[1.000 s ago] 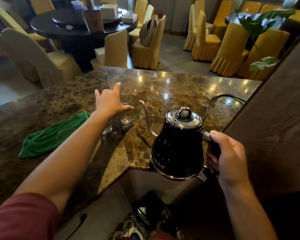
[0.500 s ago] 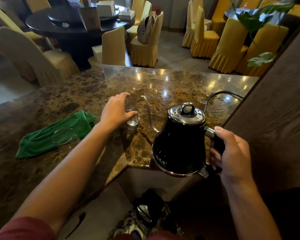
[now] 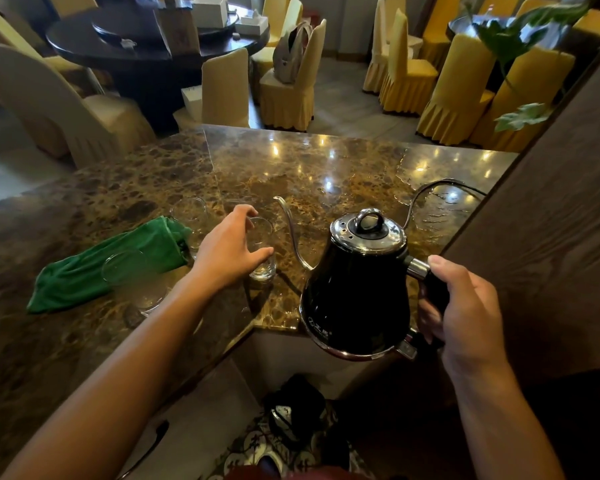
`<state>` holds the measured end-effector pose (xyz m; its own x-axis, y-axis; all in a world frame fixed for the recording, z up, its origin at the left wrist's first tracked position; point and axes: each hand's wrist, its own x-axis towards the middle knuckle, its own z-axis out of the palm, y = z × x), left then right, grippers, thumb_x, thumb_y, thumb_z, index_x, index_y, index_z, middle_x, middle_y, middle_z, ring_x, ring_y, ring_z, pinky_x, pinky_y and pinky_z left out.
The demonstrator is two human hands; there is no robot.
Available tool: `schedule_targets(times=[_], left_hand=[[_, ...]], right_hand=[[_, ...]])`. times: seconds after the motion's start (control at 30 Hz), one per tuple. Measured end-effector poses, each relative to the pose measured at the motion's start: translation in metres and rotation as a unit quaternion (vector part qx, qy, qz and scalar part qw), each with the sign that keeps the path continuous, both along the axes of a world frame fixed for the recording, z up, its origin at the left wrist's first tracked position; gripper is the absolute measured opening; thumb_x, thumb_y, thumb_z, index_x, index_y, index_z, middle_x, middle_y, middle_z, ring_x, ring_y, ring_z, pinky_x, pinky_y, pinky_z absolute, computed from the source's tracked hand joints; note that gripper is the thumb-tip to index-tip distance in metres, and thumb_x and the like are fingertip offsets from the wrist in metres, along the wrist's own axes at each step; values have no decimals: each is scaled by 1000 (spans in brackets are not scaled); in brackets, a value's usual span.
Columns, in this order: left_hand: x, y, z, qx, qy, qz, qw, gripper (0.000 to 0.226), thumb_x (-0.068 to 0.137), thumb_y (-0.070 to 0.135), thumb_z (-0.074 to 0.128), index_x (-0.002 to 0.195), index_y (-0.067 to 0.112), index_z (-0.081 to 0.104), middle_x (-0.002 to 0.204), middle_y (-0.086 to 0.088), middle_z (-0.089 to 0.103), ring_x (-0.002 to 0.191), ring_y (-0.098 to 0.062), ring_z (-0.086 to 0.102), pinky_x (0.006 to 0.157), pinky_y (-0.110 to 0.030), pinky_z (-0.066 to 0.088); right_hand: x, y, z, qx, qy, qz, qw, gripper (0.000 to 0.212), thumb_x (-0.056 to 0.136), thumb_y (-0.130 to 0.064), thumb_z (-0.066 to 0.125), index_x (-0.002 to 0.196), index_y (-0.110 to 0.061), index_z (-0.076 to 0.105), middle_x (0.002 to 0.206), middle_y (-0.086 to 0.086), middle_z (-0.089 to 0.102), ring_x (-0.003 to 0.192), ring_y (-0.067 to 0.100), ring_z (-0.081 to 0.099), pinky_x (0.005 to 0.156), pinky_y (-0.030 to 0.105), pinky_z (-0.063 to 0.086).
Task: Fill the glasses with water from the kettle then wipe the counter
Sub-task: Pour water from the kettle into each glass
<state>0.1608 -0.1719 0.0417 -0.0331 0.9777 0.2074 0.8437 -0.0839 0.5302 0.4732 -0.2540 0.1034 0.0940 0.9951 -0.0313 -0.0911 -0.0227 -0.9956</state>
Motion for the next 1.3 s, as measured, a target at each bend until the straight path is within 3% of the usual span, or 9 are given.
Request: schedule_targets(times=[0.17, 0.3, 0.47, 0.6, 0.83, 1.0, 1.13, 1.3], left_hand=[[0, -2, -13, 13, -101, -4, 995, 76, 77, 32, 86, 139, 14, 47, 123, -1, 63, 113, -14, 59, 98, -32, 48], [0, -3, -29, -33, -235, -5, 971, 88, 78, 34, 86, 149, 15, 38, 134, -1, 59, 123, -14, 57, 108, -35, 45], [-1, 2, -46, -62, -302, -22, 951, 60, 81, 29, 85, 130, 23, 51, 115, 7, 64, 110, -5, 63, 104, -42, 52], [-3, 6, -50, -69, -318, -43, 945, 58, 82, 33, 82, 128, 26, 47, 118, 4, 62, 112, -16, 65, 102, -41, 53], [-10, 11, -57, -76, -316, -72, 943, 57, 87, 25, 79, 131, 26, 42, 121, 2, 59, 115, -13, 64, 102, -36, 52], [-11, 10, -56, -83, -320, -76, 941, 63, 82, 36, 78, 133, 27, 41, 121, 5, 58, 111, -2, 64, 93, -20, 50], [-13, 14, -60, -84, -327, -87, 937, 58, 87, 25, 76, 133, 25, 41, 123, 1, 58, 118, -15, 63, 100, -28, 50], [-13, 14, -60, -87, -345, -91, 930, 57, 87, 22, 76, 131, 25, 41, 121, 1, 58, 118, -17, 62, 95, -22, 53]], right_hand=[[-3, 1, 2, 11, 2, 0, 1000, 38, 93, -39, 58, 61, -25, 71, 53, -8, 58, 41, 6, 54, 39, 16, 40], [-6, 3, 7, 24, -2, 10, 1000, 35, 93, -39, 59, 65, -27, 75, 58, -7, 64, 50, 9, 63, 43, 19, 48], [-4, 11, 17, 59, -71, 32, 995, 48, 104, -29, 56, 58, -27, 72, 51, -12, 59, 45, 1, 57, 44, 13, 43], [-2, 16, 27, 72, -130, 49, 988, 54, 104, -37, 55, 55, -15, 54, 44, -7, 43, 35, 6, 39, 39, 15, 32], [-2, 20, 29, 70, -177, 67, 979, 63, 109, -38, 53, 65, 6, 41, 46, 2, 38, 36, 15, 31, 38, 19, 26], [-3, 21, 36, 92, -239, 108, 961, 65, 110, -43, 51, 64, 3, 43, 46, 0, 38, 37, 14, 33, 40, 20, 27], [-4, 26, 47, 72, -304, 138, 940, 59, 110, -46, 47, 58, -17, 43, 44, -7, 39, 36, 7, 35, 39, 18, 28], [-6, 33, 55, 53, -326, 146, 933, 62, 110, -49, 43, 55, -20, 43, 42, -7, 39, 34, 8, 35, 38, 21, 28]])
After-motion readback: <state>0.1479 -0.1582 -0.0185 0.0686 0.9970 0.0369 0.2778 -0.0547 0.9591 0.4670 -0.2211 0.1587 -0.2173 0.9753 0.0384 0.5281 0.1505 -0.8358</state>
